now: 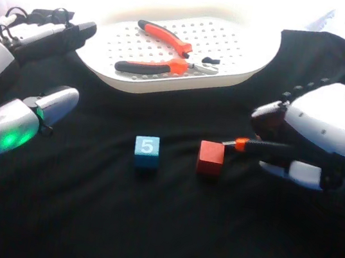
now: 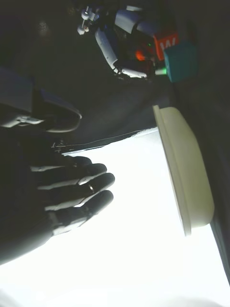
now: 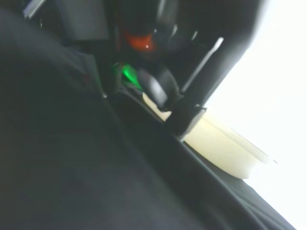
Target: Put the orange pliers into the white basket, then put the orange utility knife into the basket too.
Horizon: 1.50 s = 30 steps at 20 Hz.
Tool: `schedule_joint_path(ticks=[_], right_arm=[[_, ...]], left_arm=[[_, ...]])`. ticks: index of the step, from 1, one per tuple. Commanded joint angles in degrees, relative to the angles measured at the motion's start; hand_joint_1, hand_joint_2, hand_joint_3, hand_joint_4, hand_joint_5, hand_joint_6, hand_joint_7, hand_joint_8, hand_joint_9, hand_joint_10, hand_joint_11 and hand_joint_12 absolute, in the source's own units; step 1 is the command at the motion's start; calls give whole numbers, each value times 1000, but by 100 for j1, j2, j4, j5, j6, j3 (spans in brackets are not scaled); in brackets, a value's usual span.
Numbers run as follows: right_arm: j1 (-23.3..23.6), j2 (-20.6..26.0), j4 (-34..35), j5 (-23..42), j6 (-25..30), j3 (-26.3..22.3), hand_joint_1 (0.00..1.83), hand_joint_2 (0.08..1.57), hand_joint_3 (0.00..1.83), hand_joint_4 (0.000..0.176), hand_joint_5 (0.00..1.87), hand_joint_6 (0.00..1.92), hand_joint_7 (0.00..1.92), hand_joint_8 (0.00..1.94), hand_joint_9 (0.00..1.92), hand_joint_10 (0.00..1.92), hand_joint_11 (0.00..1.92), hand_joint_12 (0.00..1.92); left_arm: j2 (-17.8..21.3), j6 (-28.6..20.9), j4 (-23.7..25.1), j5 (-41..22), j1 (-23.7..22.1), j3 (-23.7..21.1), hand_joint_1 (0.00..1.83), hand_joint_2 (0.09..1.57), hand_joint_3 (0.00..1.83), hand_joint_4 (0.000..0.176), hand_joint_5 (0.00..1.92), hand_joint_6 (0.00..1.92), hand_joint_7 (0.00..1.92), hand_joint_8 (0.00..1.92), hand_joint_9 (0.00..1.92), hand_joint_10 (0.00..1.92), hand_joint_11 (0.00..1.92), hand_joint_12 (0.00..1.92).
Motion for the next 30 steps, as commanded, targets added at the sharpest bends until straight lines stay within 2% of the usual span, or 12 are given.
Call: schedule_joint_path(ticks=[1,3,4,9,11,20,23,25,26,27,28,30], right_arm=[[53,95,-106,998,6,-76,1372,1249,0,0,1031,1921,1262,1941,1334,1921,1283,1921],[91,373,-271,1380,7,-290,1311,1313,3,16,986,1921,1199,1941,1274,1921,1241,1921],[173,431,-325,1483,7,-351,1298,1326,3,75,953,1921,1148,1941,1253,1921,1238,1921],[974,538,-658,1270,7,-240,1379,1283,0,103,927,1921,1154,1941,1321,1921,1360,1921],[1519,316,-771,646,7,113,1497,1229,0,57,890,1921,1169,1941,1369,1921,1436,1921],[2648,-1546,-662,-1871,7,2370,1208,1255,4,93,931,1921,1192,1941,1314,1921,1343,1921],[2694,-2016,-574,-2419,6,2927,1219,1251,0,89,926,1921,988,1941,1123,1921,1211,1921],[2694,-2071,-565,-2477,6,2974,1020,1322,24,0,634,1720,693,1941,853,1921,1003,1921],[2694,-2079,-561,-2477,6,2974,986,1218,0,0,332,1213,343,1366,360,1564,372,1912],[2694,-2080,-559,-2476,7,2967,906,1178,0,0,256,617,301,770,231,1137,74,1715],[2694,-2079,-556,-2473,7,2958,818,1143,0,9,105,211,121,259,45,457,14,846],[2695,-2076,-554,-2423,7,2897,688,1138,0,56,3,7,4,9,1,18,0,56]], left_arm=[[-7,-37,103,-728,-32,5,572,1423,0,30,326,7,473,2,283,718,0,1494],[-8,-37,88,-732,-23,0,556,1418,0,31,329,7,475,7,292,722,0,1508],[-8,-37,78,-732,-21,-2,537,1420,0,24,324,3,479,6,289,758,0,1528],[-10,-37,1,-800,66,-45,486,1436,5,19,303,1,446,0,246,747,0,1506],[-30,-37,1,-798,72,-53,479,1436,4,14,309,5,443,1,238,741,0,1506],[-163,-146,44,-618,94,25,529,1420,0,41,321,5,430,0,236,724,0,1488],[-185,-182,60,-609,79,49,617,1440,1,0,328,7,404,3,222,787,0,1576],[-197,-189,63,-605,67,56,624,1451,1,0,318,2,403,2,200,819,0,1556],[-197,-201,63,-612,67,56,616,1453,2,0,316,1,404,2,194,814,0,1532],[-197,-202,63,-608,67,59,626,1454,1,0,317,2,405,2,198,812,0,1518],[-201,-203,63,-611,67,61,599,1457,2,0,313,0,409,4,209,803,0,1509],[-201,-203,61,-617,67,64,592,1457,0,0,304,0,406,1,227,757,0,1498]])
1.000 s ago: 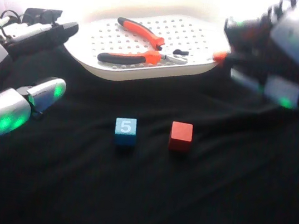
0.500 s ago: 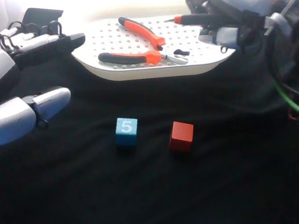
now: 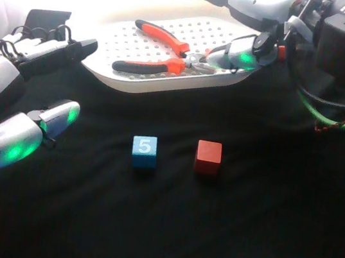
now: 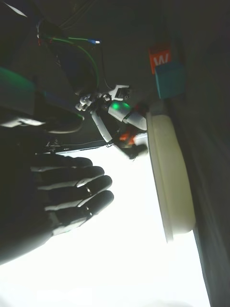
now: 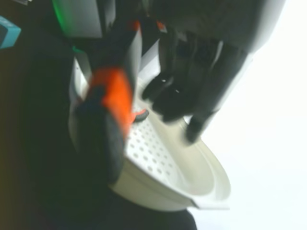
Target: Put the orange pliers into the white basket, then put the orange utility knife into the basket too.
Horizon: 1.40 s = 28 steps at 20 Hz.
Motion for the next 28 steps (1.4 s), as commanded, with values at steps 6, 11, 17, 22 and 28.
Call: schedule_joint_path(ticks=[6,11,17,22,28], right_arm=[[115,698,3,1356,-7,-804,604,1119,0,51,0,0,0,0,0,0,0,0],[-49,2009,-28,2781,-7,-2241,294,1139,4,97,0,0,0,0,0,0,0,0],[-1417,3212,229,4767,-6,-3461,252,1169,8,118,0,0,0,0,0,0,0,0],[-3103,3785,971,6700,33,-4199,349,1194,7,145,0,0,0,0,0,0,17,8],[-4117,3956,1387,8528,177,-4647,436,1130,0,59,0,0,0,0,0,0,0,0]], left_arm=[[6,-48,93,-715,-57,27,674,1446,0,0,329,11,416,4,231,754,0,1506],[108,-40,1,-834,-53,-34,513,1411,0,0,245,3,342,2,192,610,0,1301],[260,18,-145,-1112,49,-141,483,1350,0,36,148,0,239,0,263,145,0,1030],[390,75,-172,-1376,112,-240,509,1332,1,67,86,4,171,3,217,34,0,678],[609,180,-167,-1660,167,-357,422,1314,0,126,36,0,92,2,166,0,0,419]])
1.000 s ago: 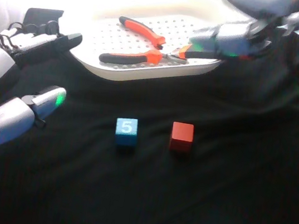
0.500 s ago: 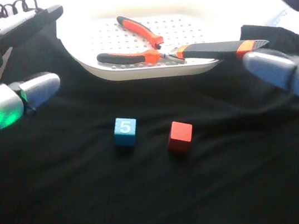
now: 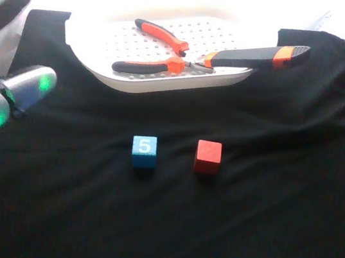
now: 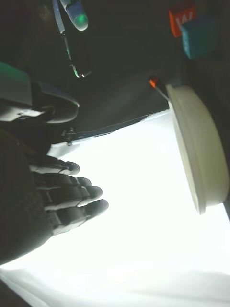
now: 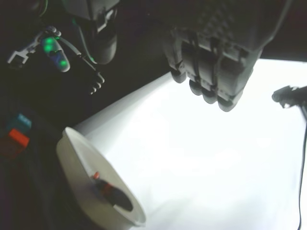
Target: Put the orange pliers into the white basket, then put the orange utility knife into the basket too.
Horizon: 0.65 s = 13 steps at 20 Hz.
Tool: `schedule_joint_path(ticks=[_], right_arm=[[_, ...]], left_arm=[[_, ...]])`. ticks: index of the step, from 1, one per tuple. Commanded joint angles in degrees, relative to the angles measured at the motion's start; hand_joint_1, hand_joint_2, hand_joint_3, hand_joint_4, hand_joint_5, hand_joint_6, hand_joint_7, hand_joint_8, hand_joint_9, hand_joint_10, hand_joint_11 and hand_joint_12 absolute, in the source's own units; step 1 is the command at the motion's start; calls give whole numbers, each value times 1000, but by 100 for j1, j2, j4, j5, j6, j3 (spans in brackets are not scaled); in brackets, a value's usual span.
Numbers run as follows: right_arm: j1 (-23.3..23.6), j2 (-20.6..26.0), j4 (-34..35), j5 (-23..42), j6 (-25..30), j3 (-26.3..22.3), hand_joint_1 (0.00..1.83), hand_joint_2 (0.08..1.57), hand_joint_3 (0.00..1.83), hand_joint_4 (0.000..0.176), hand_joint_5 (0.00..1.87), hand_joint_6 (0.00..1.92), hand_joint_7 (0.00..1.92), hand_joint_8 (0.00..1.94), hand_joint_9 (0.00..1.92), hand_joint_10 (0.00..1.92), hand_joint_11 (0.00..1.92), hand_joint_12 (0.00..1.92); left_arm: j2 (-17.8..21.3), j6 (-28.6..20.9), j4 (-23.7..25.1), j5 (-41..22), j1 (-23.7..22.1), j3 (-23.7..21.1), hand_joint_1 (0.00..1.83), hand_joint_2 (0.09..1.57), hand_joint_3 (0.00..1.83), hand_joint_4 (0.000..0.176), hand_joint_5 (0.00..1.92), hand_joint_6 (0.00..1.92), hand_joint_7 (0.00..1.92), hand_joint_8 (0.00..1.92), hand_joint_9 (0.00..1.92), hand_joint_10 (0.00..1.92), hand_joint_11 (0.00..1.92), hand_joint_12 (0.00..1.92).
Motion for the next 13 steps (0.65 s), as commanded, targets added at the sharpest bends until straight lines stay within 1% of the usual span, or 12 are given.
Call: schedule_joint_path(ticks=[1,2,4,5,6,7,8,9,10,11,12,13], right_arm=[[24,47,-81,966,33,-9,421,1145,0,34,0,0,0,0,0,0,0,0],[21,73,-89,1024,33,-33,407,1152,0,46,0,0,0,0,0,0,0,0],[20,101,-105,1126,33,-49,379,1139,0,45,0,0,0,0,0,0,0,0],[20,134,-107,1167,37,-52,380,1148,0,47,0,0,0,0,0,0,0,0],[21,190,-122,1238,63,-57,389,1137,0,54,0,0,0,0,0,0,0,0],[22,203,-122,1289,72,-57,406,1135,0,48,0,0,0,0,0,0,0,0],[22,218,-120,1338,73,-56,406,1135,0,48,0,0,0,0,0,0,0,0],[23,266,-118,1343,73,-53,398,1122,0,36,0,0,0,0,0,0,0,0],[23,355,-114,1343,73,-51,386,1117,0,55,0,0,0,0,0,0,0,0],[24,400,-94,1344,73,-47,389,1124,0,63,0,0,0,0,0,0,0,0],[26,495,-79,1345,73,-30,383,1135,1,42,0,0,0,0,0,0,0,0],[28,541,-75,1345,73,-22,410,1131,0,36,0,0,0,0,0,0,0,0]], left_arm=[[67,10,132,-845,7,-15,403,1289,0,132,20,0,76,0,130,0,0,429],[101,31,129,-942,55,-46,395,1277,0,136,10,0,57,0,110,0,0,431],[145,55,131,-1077,77,-74,348,1258,0,146,0,0,27,0,107,2,0,454],[153,55,132,-1107,77,-75,338,1282,0,138,0,0,32,1,107,2,0,494],[168,55,133,-1133,74,-79,345,1270,0,145,0,0,26,2,82,9,0,341],[169,56,135,-1141,70,-77,357,1256,0,153,0,0,7,2,56,4,0,204],[173,81,149,-1141,59,-71,357,1256,0,153,0,0,7,2,56,4,0,204],[214,84,170,-1141,55,-73,414,1219,0,173,0,0,0,0,46,1,0,159],[263,86,183,-1142,50,-75,412,1216,0,175,0,0,0,0,48,1,0,102],[307,104,194,-1142,19,-73,401,1207,0,176,0,0,0,0,33,6,0,20],[363,186,229,-1143,-80,-67,447,1197,0,176,0,0,0,0,6,0,0,3],[388,222,253,-1143,-145,-57,454,1205,0,176,0,0,0,0,0,0,0,0]])
